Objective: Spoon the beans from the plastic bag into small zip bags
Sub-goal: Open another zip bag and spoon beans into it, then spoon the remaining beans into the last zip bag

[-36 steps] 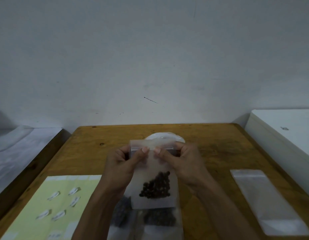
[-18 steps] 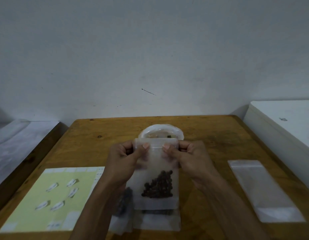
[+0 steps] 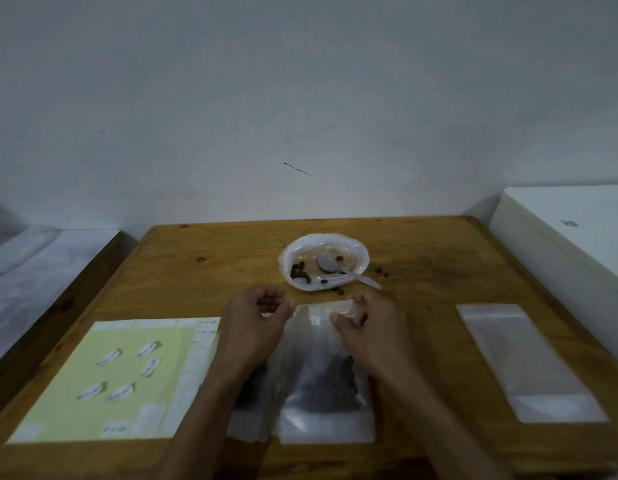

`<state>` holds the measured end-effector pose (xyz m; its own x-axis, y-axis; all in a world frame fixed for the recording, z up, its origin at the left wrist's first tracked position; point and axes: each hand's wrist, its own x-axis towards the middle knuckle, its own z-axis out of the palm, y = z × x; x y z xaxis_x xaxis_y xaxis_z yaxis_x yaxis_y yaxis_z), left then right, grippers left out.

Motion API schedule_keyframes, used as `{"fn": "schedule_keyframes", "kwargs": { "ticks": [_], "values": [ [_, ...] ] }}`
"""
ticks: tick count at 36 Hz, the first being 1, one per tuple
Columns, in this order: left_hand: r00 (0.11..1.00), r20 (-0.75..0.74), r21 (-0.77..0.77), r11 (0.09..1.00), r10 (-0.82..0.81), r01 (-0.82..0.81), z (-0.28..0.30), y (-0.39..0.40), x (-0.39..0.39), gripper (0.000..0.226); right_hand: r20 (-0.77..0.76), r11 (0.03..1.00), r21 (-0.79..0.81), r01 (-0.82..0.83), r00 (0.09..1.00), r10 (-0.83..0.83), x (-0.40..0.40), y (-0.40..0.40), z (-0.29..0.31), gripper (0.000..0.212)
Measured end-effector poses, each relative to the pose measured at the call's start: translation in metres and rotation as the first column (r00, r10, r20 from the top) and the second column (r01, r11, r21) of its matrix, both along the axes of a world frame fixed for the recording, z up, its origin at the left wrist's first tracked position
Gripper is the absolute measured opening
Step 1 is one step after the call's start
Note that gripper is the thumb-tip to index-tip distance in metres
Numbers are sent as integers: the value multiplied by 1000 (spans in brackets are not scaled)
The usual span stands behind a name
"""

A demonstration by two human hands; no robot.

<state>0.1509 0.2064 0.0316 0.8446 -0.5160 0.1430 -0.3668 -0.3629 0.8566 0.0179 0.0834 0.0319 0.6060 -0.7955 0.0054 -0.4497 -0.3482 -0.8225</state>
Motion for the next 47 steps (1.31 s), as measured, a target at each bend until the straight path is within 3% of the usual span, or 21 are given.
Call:
{"fn": "schedule_keyframes", "kwargs": {
  "ticks": [4, 9, 15, 22, 26, 29, 32, 35, 38, 43, 45, 47],
  "values": [
    [999, 0, -35, 998, 51, -51, -3, -1, 1, 23, -69, 998, -67, 5, 998, -10, 6, 4, -6, 44],
    [994, 83, -30, 997, 70, -68, 1, -4, 1, 28, -117, 979, -205, -12, 993, -12, 7, 11, -5, 52],
    [984, 176, -64, 998, 14, -3, 11, -16, -14, 30, -89, 962, -272, 3, 996, -29, -6, 8, 3, 45],
    [960, 241, -106, 980, -139, 169, 25, -55, -54, 24, -30, 937, -313, 157, 984, -175, -53, -36, 22, 37],
    [921, 238, 2, 948, -310, 319, 27, -92, -91, 23, -108, 908, -306, 286, 937, -331, -93, -81, 20, 45],
    [892, 192, 169, 910, -408, 380, 18, -125, -114, 22, -210, 877, -324, 355, 877, -432, -120, -111, 12, 54],
    [869, 196, 345, 862, -454, 372, 1, -156, -129, 20, -337, 888, -278, 367, 828, -448, -141, -131, 2, 65],
    [851, 202, 486, 804, -485, 343, -10, -176, -142, 33, -368, 898, -249, 362, 822, -434, -153, -135, -7, 70],
    [816, 226, 616, 727, -532, 303, -12, -187, -152, 44, -341, 889, -250, 385, 824, -453, -154, -136, -14, 73],
    [837, 151, 622, 709, -527, 334, -13, -193, -150, 45, -236, 883, -148, 445, 851, -468, -146, -137, -15, 79],
    [869, 120, 547, 762, -480, 346, -11, -191, -150, 33, -90, 871, -76, 485, 867, -491, -145, -137, -16, 72],
    [908, 62, 369, 855, -415, 365, -10, -187, -149, 21, 66, 862, 42, 505, 859, -507, -144, -136, -15, 64]
  ]
}}
